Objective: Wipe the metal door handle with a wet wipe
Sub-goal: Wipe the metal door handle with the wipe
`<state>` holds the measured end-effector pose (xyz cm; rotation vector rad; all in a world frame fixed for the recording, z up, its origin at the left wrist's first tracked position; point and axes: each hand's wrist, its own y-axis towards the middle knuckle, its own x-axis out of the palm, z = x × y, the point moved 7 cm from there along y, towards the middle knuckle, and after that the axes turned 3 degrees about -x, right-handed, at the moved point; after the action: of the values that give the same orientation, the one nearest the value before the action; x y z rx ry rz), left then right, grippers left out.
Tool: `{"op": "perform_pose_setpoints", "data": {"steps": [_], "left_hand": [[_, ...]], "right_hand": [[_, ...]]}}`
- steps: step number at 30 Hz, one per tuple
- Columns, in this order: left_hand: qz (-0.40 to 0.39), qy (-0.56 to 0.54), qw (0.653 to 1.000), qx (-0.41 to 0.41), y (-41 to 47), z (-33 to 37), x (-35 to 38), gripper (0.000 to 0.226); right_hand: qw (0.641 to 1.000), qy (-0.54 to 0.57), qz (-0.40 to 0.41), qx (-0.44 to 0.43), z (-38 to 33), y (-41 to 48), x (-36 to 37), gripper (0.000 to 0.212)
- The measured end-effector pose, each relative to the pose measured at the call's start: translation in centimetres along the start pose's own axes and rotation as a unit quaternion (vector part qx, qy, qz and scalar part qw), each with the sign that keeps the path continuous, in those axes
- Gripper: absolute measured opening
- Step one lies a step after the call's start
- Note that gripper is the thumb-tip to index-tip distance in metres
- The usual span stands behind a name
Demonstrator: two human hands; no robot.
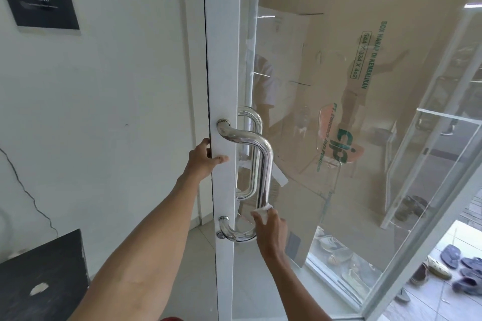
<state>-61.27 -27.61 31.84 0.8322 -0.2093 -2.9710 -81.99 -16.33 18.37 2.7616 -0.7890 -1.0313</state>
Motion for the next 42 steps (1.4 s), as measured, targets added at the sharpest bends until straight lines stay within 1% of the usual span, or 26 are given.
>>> {"op": "perform_pose_setpoints", "data": {"steps": [2, 4, 8, 11, 14, 18, 23, 30, 36, 42], "left_hand": [[-0.002, 0.001, 1.000, 0.002, 0.0, 0.0, 0.1, 0.060], [-0.002, -0.001, 1.000, 0.002, 0.0, 0.0, 0.1, 0.060], [-0.004, -0.006, 1.000, 0.001, 0.2, 0.0, 0.1, 0.062], [-0.005, -0.013, 1.000, 0.005, 0.2, -0.1, 0.2, 0.060], [-0.007, -0.020, 1.000, 0.009, 0.2, -0.2, 0.2, 0.059], [-0.008, -0.020, 1.000, 0.011, 0.3, -0.3, 0.2, 0.060], [-0.011, -0.028, 0.999, 0.012, 0.3, -0.4, 0.2, 0.060], [-0.008, -0.027, 1.000, 0.009, 0.3, -0.5, 0.1, 0.058], [-0.009, -0.032, 0.999, 0.012, -0.1, -0.4, 0.1, 0.058], [-0.009, -0.029, 0.999, 0.014, -0.4, -0.2, 0.0, 0.058]], "right_hand": [[1.000, -0.028, 0.004, -0.011, -0.6, 0.4, -0.5, 0.034], [0.998, -0.038, 0.026, -0.036, -2.2, 1.1, -1.8, 0.034], [0.987, 0.004, 0.125, -0.105, -7.3, 3.1, -5.5, 0.033], [0.982, 0.038, 0.151, -0.106, -9.0, 4.0, -6.5, 0.030], [0.984, 0.063, 0.145, -0.080, -7.5, 3.4, -5.4, 0.029], [0.991, 0.073, 0.104, -0.032, -3.6, 1.8, -2.0, 0.028], [0.994, 0.064, 0.085, 0.009, 0.5, -0.1, 0.9, 0.024], [0.994, 0.065, 0.069, 0.054, 2.6, -0.7, 2.9, 0.025], [0.992, 0.076, 0.050, 0.087, 4.3, -1.6, 4.0, 0.021], [0.987, 0.097, 0.049, 0.116, 4.9, -2.1, 4.4, 0.025]]}}
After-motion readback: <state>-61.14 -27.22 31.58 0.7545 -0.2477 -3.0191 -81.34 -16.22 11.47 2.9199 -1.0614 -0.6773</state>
